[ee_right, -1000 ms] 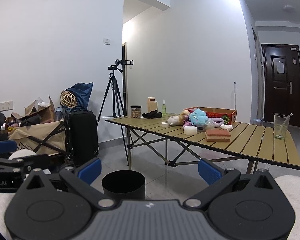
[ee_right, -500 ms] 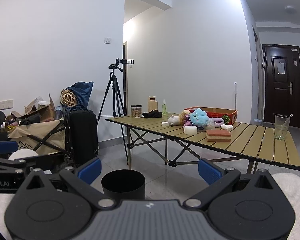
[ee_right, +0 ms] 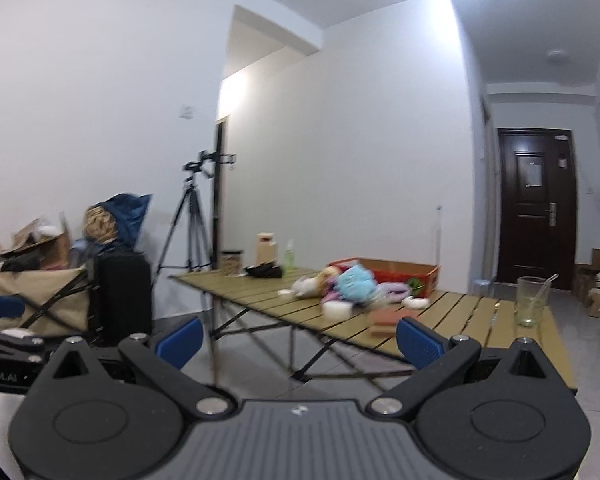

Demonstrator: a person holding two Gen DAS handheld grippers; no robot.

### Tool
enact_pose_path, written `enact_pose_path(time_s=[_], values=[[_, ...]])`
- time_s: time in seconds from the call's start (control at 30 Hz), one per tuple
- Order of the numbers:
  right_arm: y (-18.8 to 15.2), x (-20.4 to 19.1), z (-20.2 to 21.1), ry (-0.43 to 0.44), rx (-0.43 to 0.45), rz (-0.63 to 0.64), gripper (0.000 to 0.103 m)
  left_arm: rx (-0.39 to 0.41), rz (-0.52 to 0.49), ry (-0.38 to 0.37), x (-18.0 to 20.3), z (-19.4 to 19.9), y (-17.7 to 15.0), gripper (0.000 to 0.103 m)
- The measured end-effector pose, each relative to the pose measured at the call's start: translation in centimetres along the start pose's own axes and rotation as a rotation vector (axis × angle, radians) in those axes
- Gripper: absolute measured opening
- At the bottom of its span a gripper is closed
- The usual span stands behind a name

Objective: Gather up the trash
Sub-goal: 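Reach both grippers to the orange sponge and grasp it together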

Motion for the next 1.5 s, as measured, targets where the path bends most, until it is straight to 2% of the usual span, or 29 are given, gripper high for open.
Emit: enact_pose_path(time_s=[0.1, 0.2, 0.37, 0.43, 0.5, 0.57, 0.6, 0.63, 0.67, 0.7, 0.77, 0.8, 0.87, 0.9, 1.0, 1.07, 1.27, 1.33, 1.4, 1.47, 1.5], values=[[0.7, 2.3, -3.7, -0.035, -0.013, -0.041, 0.103, -0.006, -0.016, -0.055, 0.3, -4.6, 1.4, 0.103], [1.5, 4.6, -9.1, -0.035, -0.055, -0.086, 0.103, -0.031, -0.026, -0.152, 1.3, -11.1, 3.3, 0.103], [3.9, 9.1, -20.8, -0.023, -0.149, -0.168, 0.103, -0.156, 0.066, -0.279, 3.4, -23.5, 7.4, 0.101], [4.4, 10.5, -26.1, -0.023, -0.233, -0.196, 0.102, -0.219, 0.094, -0.317, 4.9, -28.5, 8.7, 0.098], [4.5, 12.1, -31.5, -0.019, -0.325, -0.249, 0.098, -0.298, 0.139, -0.379, 6.3, -33.6, 9.3, 0.088], [3.8, 13.5, -36.8, -0.027, -0.429, -0.278, 0.085, -0.381, 0.158, -0.450, 8.0, -38.6, 9.4, 0.079], [3.2, 14.0, -39.1, -0.046, -0.472, -0.278, 0.081, -0.404, 0.164, -0.460, 8.9, -40.7, 9.3, 0.070], [2.4, 14.5, -41.0, -0.064, -0.504, -0.287, 0.074, -0.425, 0.167, -0.463, 9.7, -42.8, 9.0, 0.065], [1.7, 15.1, -42.8, -0.079, -0.529, -0.297, 0.071, -0.438, 0.173, -0.466, 10.4, -44.6, 8.7, 0.060], [0.8, 15.7, -44.2, -0.090, -0.551, -0.315, 0.071, -0.452, 0.206, -0.449, 10.9, -46.5, 8.1, 0.049], [-0.5, 16.5, -45.5, -0.101, -0.557, -0.331, 0.066, -0.485, 0.262, -0.474, 11.3, -48.6, 7.0, 0.045], [-1.1, 16.8, -45.9, -0.105, -0.587, -0.340, 0.065, -0.503, 0.299, -0.495, 11.3, -49.5, 6.2, 0.045], [-2.1, 17.3, -47.0, -0.071, -0.610, -0.371, 0.052, -0.501, 0.347, -0.536, 10.9, -50.4, 5.5, 0.045], [-2.7, 17.4, -47.4, -0.055, -0.631, -0.384, 0.049, -0.511, 0.347, -0.547, 10.8, -50.6, 5.5, 0.045], [-4.1, 18.5, -47.5, 0.011, -0.642, -0.470, 0.050, -0.542, 0.397, -0.576, 10.4, -51.2, 5.3, 0.044], [-4.9, 19.2, -47.8, 0.063, -0.645, -0.528, 0.050, -0.537, 0.441, -0.609, 10.5, -51.2, 5.3, 0.037], [-4.9, 19.3, -46.6, 0.104, -0.632, -0.598, 0.042, -0.464, 0.437, -0.570, 9.9, -48.6, 6.3, 0.034], [-3.8, 18.2, -45.6, 0.144, -0.596, -0.615, 0.040, -0.433, 0.423, -0.573, 8.0, -46.7, 7.5, 0.034], [-2.1, 15.8, -44.4, 0.199, -0.555, -0.592, 0.040, -0.362, 0.456, -0.568, 4.1, -43.9, 8.4, 0.034], [-0.2, 11.5, -43.5, 0.263, -0.504, -0.528, 0.040, -0.322, 0.497, -0.540, 0.1, -41.4, 8.4, 0.034], [0.4, 9.2, -43.2, 0.288, -0.490, -0.492, 0.040, -0.306, 0.502, -0.499, -2.3, -40.0, 8.1, 0.034]])
Point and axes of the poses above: each gripper's, at about its wrist camera, not at the fingertips, and z roughly against the way its jaws point, x to its right, y to its top, the point moved 3 cm from there along -z, roughly the way its jaws point, and after that the axes turned 5 degrees about -y, right-handed, at the moved point
